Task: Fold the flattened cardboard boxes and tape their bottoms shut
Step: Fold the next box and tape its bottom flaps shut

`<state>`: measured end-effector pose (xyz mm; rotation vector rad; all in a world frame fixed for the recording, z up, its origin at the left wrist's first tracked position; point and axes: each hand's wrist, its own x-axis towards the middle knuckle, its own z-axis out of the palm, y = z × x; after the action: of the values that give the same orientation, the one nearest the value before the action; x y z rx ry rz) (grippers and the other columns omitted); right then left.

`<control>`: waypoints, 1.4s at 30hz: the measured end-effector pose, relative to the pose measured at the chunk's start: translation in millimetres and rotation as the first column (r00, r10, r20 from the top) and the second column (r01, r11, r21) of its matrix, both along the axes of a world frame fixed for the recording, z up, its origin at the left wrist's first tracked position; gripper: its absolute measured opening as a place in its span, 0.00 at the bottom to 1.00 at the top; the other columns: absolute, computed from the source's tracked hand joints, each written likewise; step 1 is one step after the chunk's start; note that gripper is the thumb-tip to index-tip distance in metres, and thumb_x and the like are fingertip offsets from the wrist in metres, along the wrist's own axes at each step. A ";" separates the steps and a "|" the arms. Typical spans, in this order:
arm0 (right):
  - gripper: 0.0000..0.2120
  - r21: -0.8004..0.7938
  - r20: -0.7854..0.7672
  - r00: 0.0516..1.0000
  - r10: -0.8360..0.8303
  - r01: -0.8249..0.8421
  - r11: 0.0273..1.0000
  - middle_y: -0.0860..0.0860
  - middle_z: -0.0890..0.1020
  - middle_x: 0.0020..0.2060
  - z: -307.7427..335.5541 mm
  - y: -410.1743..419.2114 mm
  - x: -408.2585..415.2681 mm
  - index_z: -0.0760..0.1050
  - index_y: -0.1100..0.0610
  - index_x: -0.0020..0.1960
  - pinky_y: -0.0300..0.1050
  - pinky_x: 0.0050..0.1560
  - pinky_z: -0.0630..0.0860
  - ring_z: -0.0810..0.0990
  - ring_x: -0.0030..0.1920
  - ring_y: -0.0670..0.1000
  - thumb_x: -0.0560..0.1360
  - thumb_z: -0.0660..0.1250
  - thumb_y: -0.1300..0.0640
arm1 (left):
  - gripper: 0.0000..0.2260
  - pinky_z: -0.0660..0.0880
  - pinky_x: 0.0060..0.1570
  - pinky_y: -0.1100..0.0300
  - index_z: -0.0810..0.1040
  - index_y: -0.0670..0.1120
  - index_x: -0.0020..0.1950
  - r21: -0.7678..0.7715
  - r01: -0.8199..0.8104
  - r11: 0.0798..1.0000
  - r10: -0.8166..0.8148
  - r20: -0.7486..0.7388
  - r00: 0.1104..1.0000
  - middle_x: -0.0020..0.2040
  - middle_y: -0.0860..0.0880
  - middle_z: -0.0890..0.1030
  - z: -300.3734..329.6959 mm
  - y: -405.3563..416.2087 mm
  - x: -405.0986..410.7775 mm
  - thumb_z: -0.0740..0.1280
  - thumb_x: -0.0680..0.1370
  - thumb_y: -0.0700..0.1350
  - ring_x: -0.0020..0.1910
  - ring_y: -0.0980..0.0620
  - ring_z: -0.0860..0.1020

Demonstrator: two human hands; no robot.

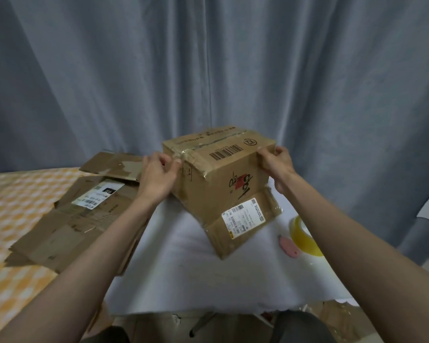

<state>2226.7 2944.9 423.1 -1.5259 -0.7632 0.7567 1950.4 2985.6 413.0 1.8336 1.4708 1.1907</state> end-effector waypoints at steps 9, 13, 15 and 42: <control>0.29 -0.031 -0.134 0.976 0.173 -0.178 0.984 0.53 0.82 0.57 -26.3 -16.6 -32.3 0.69 0.54 0.66 0.51 0.46 0.84 0.85 0.51 0.55 0.73 0.73 0.41 | 0.32 0.60 0.75 0.55 0.59 0.46 0.80 -0.264 0.088 0.961 -0.056 0.126 0.990 0.77 0.45 0.65 16.3 68.4 12.8 0.64 0.81 0.58 0.75 0.46 0.66; 0.34 0.007 -0.116 0.962 0.248 -0.249 0.969 0.51 0.79 0.59 -37.6 -22.3 -47.6 0.66 0.48 0.71 0.52 0.45 0.84 0.84 0.53 0.54 0.71 0.73 0.38 | 0.26 0.67 0.69 0.57 0.68 0.46 0.74 -0.228 0.079 0.970 -0.036 0.189 0.981 0.71 0.46 0.71 12.8 67.3 11.5 0.67 0.79 0.56 0.68 0.48 0.72; 0.36 0.035 -0.105 0.964 0.245 -0.243 0.969 0.49 0.77 0.63 -37.3 -21.2 -47.2 0.65 0.47 0.74 0.51 0.45 0.85 0.84 0.54 0.53 0.71 0.73 0.38 | 0.24 0.68 0.63 0.59 0.69 0.46 0.72 -0.207 0.078 0.975 -0.034 0.208 0.978 0.68 0.46 0.72 13.7 62.9 9.4 0.67 0.79 0.55 0.64 0.49 0.73; 0.22 -0.002 0.026 0.994 0.107 -0.107 0.994 0.44 0.86 0.49 -35.7 -65.5 -36.5 0.82 0.43 0.56 0.54 0.62 0.77 0.84 0.54 0.50 0.69 0.61 0.35 | 0.12 0.65 0.61 0.58 0.72 0.46 0.62 0.065 0.073 0.995 -0.076 0.049 0.996 0.61 0.51 0.69 3.7 -77.8 15.4 0.59 0.83 0.51 0.59 0.54 0.70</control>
<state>2190.2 2879.4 387.4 -1.5074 -0.8702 0.8178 1965.9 2907.8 416.6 1.8679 1.3394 1.2515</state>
